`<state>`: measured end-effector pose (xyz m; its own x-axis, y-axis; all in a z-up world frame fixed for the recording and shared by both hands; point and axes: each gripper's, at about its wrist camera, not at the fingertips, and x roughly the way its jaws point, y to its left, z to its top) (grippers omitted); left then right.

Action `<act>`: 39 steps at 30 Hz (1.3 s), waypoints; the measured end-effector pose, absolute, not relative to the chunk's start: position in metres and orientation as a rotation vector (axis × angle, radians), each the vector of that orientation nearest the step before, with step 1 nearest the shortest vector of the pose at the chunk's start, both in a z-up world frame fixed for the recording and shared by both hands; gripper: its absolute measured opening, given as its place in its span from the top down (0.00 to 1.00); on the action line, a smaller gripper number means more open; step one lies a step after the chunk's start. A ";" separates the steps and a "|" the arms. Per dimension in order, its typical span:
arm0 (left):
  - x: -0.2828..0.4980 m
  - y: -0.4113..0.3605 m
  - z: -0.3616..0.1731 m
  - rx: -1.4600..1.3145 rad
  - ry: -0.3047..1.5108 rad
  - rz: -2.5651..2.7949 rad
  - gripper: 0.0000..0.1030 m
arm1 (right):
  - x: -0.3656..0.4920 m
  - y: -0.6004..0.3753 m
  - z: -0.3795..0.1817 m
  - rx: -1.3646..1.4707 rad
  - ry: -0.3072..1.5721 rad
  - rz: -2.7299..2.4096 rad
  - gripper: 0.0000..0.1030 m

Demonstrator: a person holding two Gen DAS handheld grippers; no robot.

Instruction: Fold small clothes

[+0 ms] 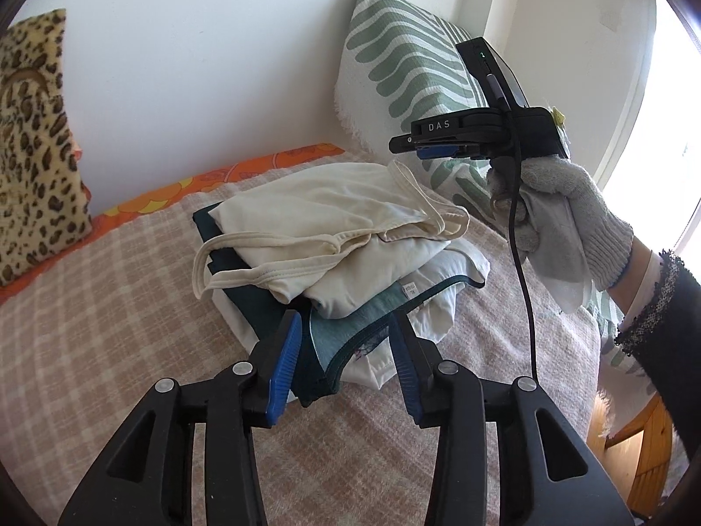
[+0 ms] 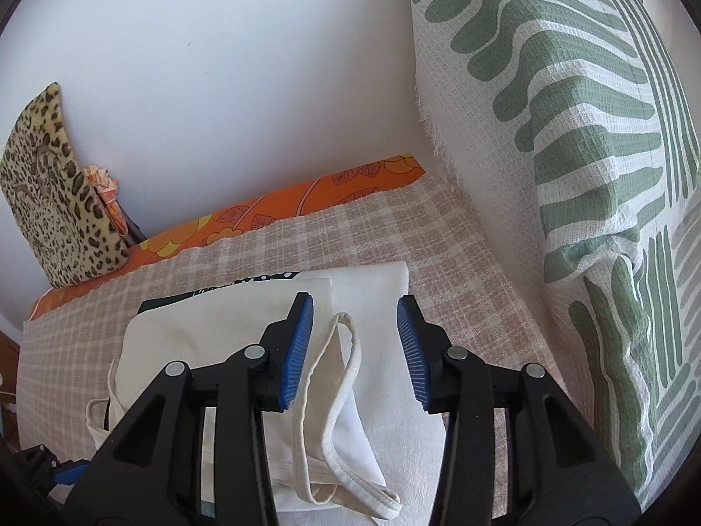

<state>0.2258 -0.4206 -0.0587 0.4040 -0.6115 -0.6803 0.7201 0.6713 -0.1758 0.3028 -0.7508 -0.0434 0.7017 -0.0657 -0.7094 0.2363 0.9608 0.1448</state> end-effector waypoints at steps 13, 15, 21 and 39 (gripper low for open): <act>0.180 -0.384 -0.004 0.126 0.693 -0.793 0.33 | 0.238 -0.709 0.015 0.202 0.681 -0.159 0.37; 0.171 -0.376 0.006 0.118 0.676 -0.785 0.31 | 0.225 -0.699 0.023 0.184 0.663 -0.163 0.34; 0.145 -0.356 0.025 0.117 0.630 -0.767 0.23 | 0.185 -0.667 0.043 0.153 0.615 -0.155 0.20; 0.071 -0.283 0.039 0.115 0.552 -0.725 0.20 | 0.084 -0.561 0.042 0.080 0.521 -0.168 0.00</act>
<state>0.0711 -0.2831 0.0394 0.6134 -0.5974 -0.5165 0.6567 0.7491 -0.0866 0.0836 -0.5609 0.0418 0.8538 -0.1391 -0.5016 0.1797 0.9832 0.0332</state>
